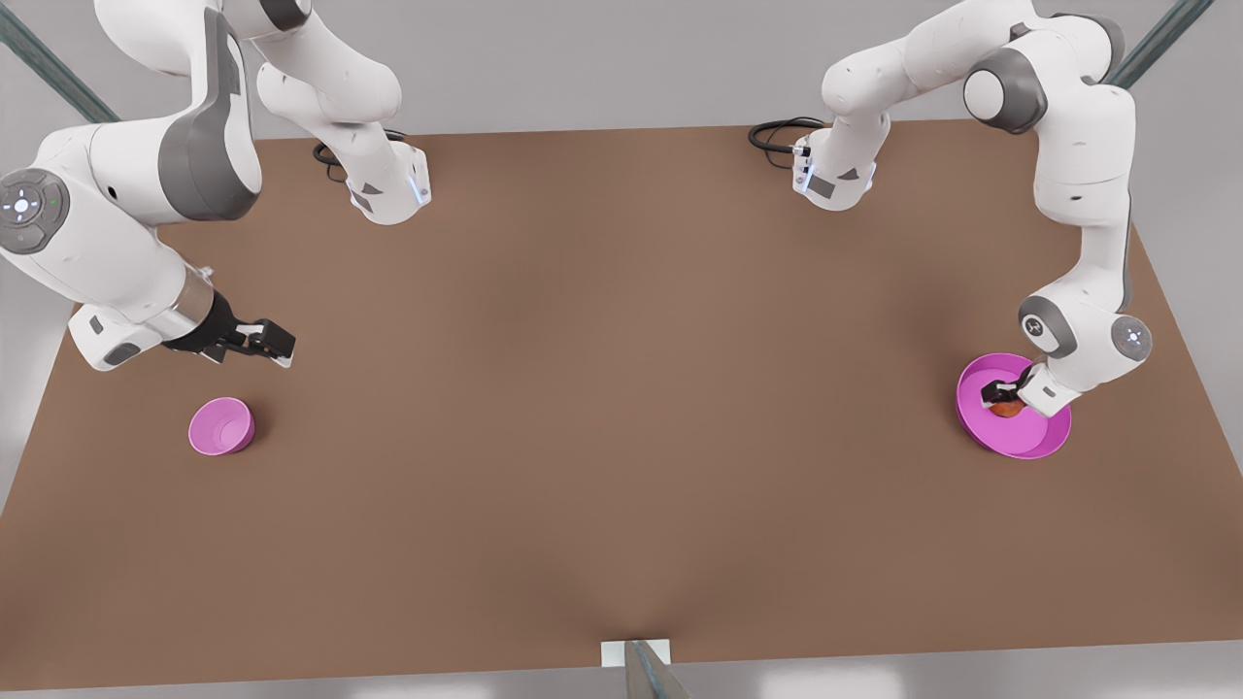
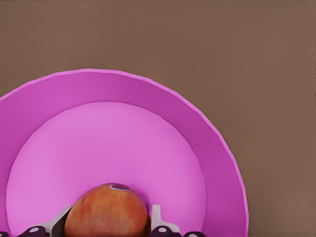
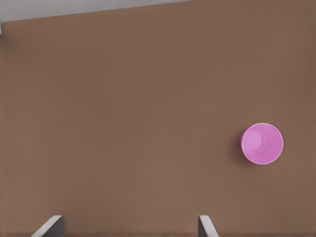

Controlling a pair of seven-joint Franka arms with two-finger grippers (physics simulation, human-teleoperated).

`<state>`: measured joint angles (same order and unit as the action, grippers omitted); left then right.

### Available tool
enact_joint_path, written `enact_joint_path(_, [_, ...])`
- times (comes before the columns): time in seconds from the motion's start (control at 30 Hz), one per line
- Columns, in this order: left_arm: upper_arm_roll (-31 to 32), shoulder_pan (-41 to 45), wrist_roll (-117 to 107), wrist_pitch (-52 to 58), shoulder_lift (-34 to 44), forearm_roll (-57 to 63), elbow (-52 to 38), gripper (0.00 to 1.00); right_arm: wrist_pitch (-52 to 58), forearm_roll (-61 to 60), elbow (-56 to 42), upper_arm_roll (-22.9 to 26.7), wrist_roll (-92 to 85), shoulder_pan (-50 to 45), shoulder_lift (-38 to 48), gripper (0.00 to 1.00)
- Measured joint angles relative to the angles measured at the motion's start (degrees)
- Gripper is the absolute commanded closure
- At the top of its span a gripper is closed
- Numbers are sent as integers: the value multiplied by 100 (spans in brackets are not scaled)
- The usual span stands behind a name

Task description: Use the left arm to pick up the apple from the plate, transfer it to the gripper of the right arm, and then use the right arm to place it into the bowl

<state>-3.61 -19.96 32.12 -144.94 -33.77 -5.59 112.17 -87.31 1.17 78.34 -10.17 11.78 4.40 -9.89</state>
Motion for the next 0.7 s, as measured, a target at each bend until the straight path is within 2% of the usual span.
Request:
enact_joint_path(0.5, [8,95,106,-31,90,41,-218,27,1,0,0,0,-8,9,-37,0])
enact_joint_path(0.6, [9,280,105,206,252,52,-588,28,1,0,0,0,-10,8,-36,0])
enact_joint_path(0.7, [19,846,-21,721,568,52,-978,28,-2,0,0,0,-13,4,-37,0])
